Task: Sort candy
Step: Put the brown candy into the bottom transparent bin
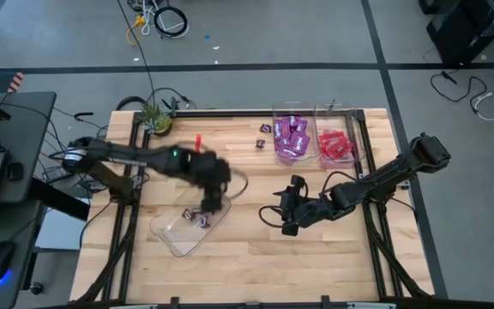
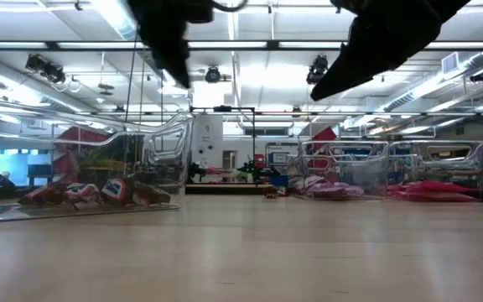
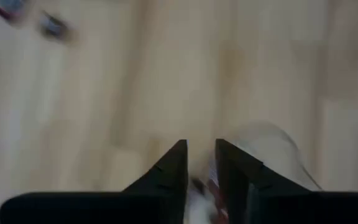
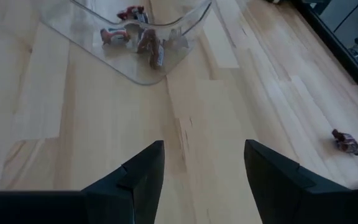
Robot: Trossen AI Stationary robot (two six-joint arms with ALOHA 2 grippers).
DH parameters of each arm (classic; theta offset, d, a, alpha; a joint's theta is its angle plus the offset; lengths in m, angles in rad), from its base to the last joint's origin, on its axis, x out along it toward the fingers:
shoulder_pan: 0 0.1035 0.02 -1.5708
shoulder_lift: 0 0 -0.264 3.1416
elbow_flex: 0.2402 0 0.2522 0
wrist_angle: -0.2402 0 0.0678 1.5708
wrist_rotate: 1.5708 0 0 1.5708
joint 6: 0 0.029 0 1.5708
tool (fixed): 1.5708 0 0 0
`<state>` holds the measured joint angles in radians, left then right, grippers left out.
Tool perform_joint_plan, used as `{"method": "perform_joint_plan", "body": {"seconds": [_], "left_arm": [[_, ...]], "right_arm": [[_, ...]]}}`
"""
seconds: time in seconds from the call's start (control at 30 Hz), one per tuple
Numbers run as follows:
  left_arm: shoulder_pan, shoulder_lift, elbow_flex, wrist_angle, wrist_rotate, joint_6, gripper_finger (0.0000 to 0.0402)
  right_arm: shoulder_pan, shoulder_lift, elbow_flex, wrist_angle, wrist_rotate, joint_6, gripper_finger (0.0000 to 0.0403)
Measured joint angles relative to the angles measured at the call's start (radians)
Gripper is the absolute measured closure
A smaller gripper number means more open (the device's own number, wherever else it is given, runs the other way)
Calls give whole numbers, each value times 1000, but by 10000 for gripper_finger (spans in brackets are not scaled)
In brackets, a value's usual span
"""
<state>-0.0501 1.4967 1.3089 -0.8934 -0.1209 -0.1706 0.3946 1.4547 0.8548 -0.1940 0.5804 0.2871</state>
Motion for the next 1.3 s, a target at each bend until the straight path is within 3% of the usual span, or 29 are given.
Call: {"method": "perform_joint_plan", "body": {"seconds": [0.1, 0.23, 0.33, 0.53, 0.87, 1.07, 1.3], "left_arm": [[111, 3, 6, 88, 23, 90, 342], [265, 55, 6, 188, 131, 186, 370], [365, 114, 6, 274, 209, 246, 375], [481, 269, 5, 427, 270, 367, 372], [485, 432, 5, 582, 271, 608, 315], [480, 493, 6, 690, 243, 613, 267], [470, 526, 5, 747, 117, 604, 236]], "right_arm": [[2, -41, 1, -40, 1, -1, 193], [2, -98, 1, -134, 35, 16, 193], [2, -134, 1, -205, 75, 43, 193], [2, -173, 1, -263, 107, 77, 194], [0, -172, 1, -273, 107, 84, 193], [-5, -171, 1, -272, 107, 84, 196], [-7, -171, 0, -272, 108, 88, 196]]}}
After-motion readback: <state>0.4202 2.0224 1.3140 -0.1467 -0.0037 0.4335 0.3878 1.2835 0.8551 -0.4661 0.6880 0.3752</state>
